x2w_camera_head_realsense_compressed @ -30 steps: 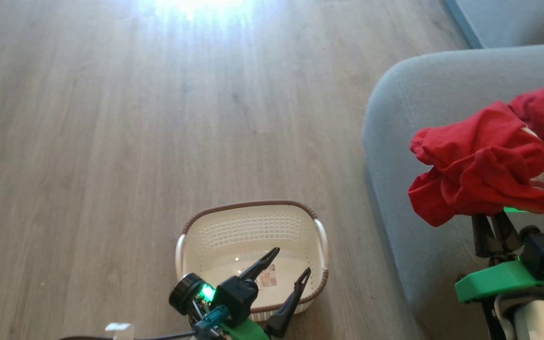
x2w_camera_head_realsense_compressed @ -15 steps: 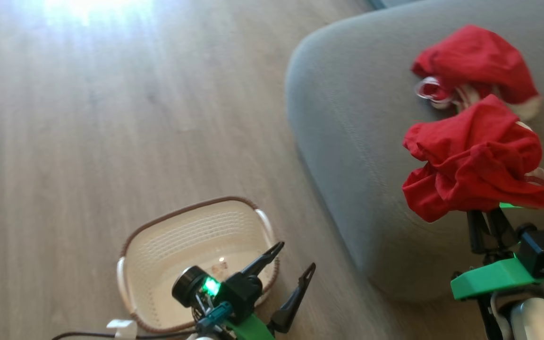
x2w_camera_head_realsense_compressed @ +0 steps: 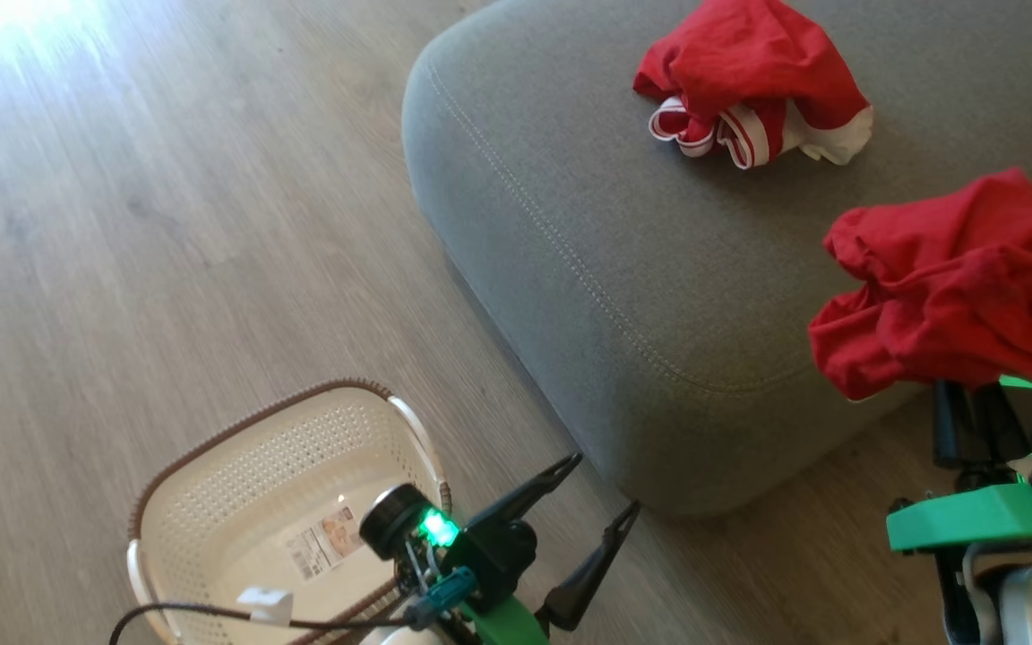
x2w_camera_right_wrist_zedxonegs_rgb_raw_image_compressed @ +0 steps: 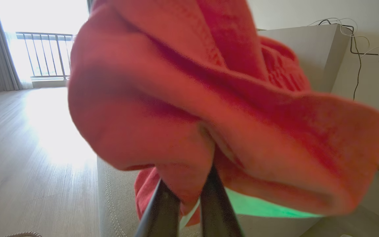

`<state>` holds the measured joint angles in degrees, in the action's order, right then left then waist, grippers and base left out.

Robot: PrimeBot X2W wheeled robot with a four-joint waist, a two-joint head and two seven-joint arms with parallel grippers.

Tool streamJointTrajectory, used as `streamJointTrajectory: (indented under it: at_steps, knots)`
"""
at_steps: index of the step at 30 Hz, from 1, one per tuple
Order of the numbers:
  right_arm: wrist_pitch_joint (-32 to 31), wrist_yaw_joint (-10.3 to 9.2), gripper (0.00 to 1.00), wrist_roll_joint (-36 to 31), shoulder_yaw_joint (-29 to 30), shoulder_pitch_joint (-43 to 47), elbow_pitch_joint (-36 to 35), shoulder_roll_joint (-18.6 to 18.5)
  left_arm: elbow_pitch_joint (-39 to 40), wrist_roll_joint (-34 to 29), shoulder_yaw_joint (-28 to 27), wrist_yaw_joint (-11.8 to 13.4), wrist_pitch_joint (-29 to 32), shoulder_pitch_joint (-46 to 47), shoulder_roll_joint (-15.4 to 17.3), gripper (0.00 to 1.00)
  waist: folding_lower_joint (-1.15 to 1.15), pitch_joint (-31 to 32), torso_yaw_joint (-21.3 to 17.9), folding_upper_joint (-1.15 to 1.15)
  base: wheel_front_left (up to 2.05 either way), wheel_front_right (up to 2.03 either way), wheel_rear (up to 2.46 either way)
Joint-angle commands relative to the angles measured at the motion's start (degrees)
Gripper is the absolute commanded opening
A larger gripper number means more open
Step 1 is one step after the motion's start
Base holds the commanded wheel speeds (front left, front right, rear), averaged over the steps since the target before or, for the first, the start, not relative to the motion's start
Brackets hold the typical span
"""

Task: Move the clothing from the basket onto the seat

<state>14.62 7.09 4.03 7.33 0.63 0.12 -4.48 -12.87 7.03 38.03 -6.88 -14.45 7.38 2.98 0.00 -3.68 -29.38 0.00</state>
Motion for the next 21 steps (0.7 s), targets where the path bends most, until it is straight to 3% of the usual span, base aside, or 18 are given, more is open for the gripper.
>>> streamJointTrajectory:
  at_steps: [1,11,21]
  knots:
    - [0.4,0.4,0.0,-0.3,-0.8,-1.1,-2.7,0.1,1.7,0.0,-1.1,-0.1,-0.5,2.7,-0.1,1.0,0.0,-0.8,-0.5,0.0,0.0,0.0,0.0]
    - [0.4,0.4,0.0,-0.7,1.6,0.5,-5.2,1.2,1.4,0.8,0.3,-0.5,-0.5,4.8,-0.1,1.0,0.0,-1.9,-0.8,0.0,0.0,0.0,0.0]
    - [0.4,0.4,0.0,-0.5,2.1,-2.0,-4.2,0.6,2.7,0.6,-2.8,0.4,-0.5,4.2,-0.1,1.0,0.0,-1.6,-0.5,0.0,0.0,0.0,0.0]
